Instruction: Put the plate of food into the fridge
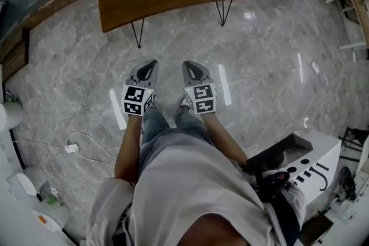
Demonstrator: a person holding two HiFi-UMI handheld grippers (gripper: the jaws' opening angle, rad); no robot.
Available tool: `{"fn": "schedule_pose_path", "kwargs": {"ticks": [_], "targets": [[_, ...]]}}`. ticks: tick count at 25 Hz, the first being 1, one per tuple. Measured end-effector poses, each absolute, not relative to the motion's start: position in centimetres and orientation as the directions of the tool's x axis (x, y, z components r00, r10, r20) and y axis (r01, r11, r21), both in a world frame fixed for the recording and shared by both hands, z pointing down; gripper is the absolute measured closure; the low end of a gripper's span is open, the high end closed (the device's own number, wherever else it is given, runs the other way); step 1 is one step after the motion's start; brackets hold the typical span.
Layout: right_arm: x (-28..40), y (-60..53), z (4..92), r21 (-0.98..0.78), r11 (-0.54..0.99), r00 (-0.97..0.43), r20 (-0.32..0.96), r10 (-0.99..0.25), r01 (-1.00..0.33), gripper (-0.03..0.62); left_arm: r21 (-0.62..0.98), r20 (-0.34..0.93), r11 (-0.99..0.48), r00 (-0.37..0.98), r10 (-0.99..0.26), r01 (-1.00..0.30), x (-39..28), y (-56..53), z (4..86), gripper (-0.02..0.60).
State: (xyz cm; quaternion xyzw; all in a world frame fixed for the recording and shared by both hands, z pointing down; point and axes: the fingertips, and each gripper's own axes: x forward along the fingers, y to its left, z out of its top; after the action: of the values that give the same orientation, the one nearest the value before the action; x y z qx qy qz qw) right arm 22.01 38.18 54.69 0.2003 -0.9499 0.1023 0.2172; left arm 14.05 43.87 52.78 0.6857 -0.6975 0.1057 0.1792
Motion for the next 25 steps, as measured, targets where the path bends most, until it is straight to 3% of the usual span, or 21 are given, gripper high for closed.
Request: {"fn": "schedule_pose_path", "kwargs": {"ticks": [7,12,16,25], "targets": [[13.1,42.5,50.3,-0.151,0.870,-0.832,0.407,-0.377,-0.468,0.574,0.188,0.306,-0.070,0.126,-0.944,-0.980,5.5,46.1,48.1,0.561],[-0.1,48.7,51.2,-0.264,0.897,-0.883,0.410,-0.228,-0.355,0.574,0.242,0.238,-0.136,0.195,-0.951,-0.961,-5.4,50.2,47.5,0.561],[-7.4,52.8,50.1,-0.295,0.910,-0.899,0.411,-0.154,-0.291,0.574,0.232,0.153,-0.111,0.149,-0.977,-0.966,-12.2,53.8,44.7,0.561],[-20.3,59.0,47.5,-0.257,0.931,-0.931,0.322,-0.171,-0.259,0.576,0.221,0.190,-0.001,0.044,-0.981,-0.975,-25.4,60.0,43.9,0.561]]}}
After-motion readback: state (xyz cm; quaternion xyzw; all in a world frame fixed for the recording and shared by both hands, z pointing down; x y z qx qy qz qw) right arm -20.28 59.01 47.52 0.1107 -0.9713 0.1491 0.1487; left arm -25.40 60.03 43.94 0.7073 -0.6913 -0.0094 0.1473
